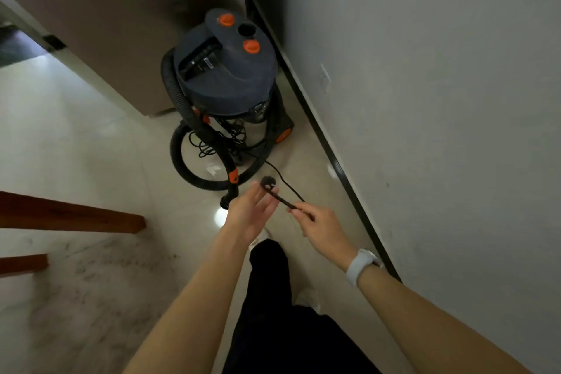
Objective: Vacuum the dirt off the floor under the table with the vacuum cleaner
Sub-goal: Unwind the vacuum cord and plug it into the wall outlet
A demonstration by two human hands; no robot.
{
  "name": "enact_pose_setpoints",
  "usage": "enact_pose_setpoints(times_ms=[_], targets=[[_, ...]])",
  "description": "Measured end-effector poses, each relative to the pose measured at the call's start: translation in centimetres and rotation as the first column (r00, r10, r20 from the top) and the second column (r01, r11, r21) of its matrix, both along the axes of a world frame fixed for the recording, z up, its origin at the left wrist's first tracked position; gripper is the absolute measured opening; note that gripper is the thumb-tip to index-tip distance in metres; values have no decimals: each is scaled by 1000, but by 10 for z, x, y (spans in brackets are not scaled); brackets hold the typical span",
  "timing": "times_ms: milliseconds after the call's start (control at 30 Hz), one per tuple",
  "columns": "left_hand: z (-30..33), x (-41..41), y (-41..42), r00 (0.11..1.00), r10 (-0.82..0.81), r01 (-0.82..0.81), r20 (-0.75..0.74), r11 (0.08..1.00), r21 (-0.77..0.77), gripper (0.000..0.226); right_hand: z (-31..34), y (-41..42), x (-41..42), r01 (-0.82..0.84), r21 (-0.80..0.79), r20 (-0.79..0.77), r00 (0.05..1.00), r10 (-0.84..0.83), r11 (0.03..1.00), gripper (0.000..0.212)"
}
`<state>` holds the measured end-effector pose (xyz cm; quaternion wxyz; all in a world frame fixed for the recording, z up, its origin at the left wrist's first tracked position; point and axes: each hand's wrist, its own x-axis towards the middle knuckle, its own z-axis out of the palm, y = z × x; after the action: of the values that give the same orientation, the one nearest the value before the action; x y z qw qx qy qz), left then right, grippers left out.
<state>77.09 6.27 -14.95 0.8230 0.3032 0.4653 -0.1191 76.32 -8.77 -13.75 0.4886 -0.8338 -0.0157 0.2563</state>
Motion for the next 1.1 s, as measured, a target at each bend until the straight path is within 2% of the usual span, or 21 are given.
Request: enact_pose_setpoints(times_ms=[33,100,300,533,633,700,833,900,1000,1067,1100], targets=[[1,14,10,997,74,-74,-5,996,-42,17,-2,10,10,-30,0,-32,999,30,1000,20],[2,39,30,995,100,-100,-9,995,-3,14,-7,27,30,-98,-12,-96,991,97,995,21],[-5,84,79,995,-94,95,-15,970,225,19,-33,63,90,-137,-84,-113,985,127,987,21],[-33,118,94,985,-173,162,-3,917,363,16,-68,79,131,-226,-37,-236,948,211,973,26],[-52,130,87,947,-320,291,-19,835,467,17,-86,78,153,9,-9,-334,942,-12,1000,29],[-63,138,78,919,-394,348,-19,789,506,15,-94,79,177,225,35,-427,884,-189,974,28],[-87,151,52,825,-559,505,-79,668,546,13,-105,79,229,414,185,-582,777,-240,891,24],[-110,162,37,795,-595,548,-118,619,563,11,-125,77,253,385,213,-571,795,-205,898,19],[-148,176,25,776,-607,557,-171,532,638,10,-165,75,275,260,140,-481,861,-164,955,12],[-181,183,24,726,-656,590,-207,438,679,12,-199,75,284,233,114,-477,866,-152,966,10],[-200,184,25,681,-689,618,-248,361,698,15,-216,74,286,225,102,-479,865,-150,969,10]])
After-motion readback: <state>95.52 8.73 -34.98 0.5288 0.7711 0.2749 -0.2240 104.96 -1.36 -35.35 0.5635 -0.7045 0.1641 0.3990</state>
